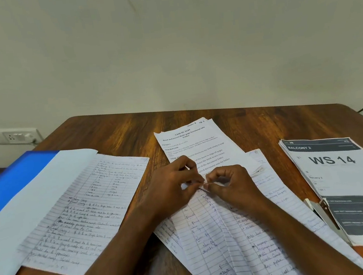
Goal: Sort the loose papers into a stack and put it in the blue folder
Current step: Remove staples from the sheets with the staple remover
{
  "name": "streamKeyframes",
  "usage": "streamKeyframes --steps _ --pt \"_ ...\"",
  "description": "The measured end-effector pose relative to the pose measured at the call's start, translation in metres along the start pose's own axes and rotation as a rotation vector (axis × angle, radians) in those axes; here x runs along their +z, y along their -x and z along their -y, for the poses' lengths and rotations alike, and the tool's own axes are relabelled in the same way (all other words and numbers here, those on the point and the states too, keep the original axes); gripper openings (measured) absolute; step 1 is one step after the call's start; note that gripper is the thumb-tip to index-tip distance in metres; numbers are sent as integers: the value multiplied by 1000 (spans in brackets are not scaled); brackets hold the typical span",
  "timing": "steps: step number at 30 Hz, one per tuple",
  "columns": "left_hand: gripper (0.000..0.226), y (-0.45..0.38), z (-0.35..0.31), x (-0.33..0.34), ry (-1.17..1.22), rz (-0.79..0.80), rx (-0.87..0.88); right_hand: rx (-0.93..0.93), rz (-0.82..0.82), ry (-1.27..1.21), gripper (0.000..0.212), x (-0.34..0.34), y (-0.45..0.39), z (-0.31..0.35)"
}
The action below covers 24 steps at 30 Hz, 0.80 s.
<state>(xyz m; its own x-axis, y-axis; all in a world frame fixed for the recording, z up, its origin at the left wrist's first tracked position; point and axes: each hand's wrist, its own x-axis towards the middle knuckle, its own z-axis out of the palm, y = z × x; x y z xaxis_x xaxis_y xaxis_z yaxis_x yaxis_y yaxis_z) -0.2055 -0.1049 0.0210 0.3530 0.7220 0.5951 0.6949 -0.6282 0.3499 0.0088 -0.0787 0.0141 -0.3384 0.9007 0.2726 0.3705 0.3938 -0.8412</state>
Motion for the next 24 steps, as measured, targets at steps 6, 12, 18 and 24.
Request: streamKeyframes --steps 6,12,18,24 --pt "8 -2 -2 -1 -17 -2 8 12 3 -28 14 0 0 -1" --pt "7 -2 -2 0 -20 5 18 14 0 -17 13 2 -1 -4" --pt "10 -3 -5 -1 -3 28 -58 -19 12 -16 9 2 -1 -4" --pt "29 -2 -6 -1 121 49 -217 -31 0 -26 14 2 1 -1"
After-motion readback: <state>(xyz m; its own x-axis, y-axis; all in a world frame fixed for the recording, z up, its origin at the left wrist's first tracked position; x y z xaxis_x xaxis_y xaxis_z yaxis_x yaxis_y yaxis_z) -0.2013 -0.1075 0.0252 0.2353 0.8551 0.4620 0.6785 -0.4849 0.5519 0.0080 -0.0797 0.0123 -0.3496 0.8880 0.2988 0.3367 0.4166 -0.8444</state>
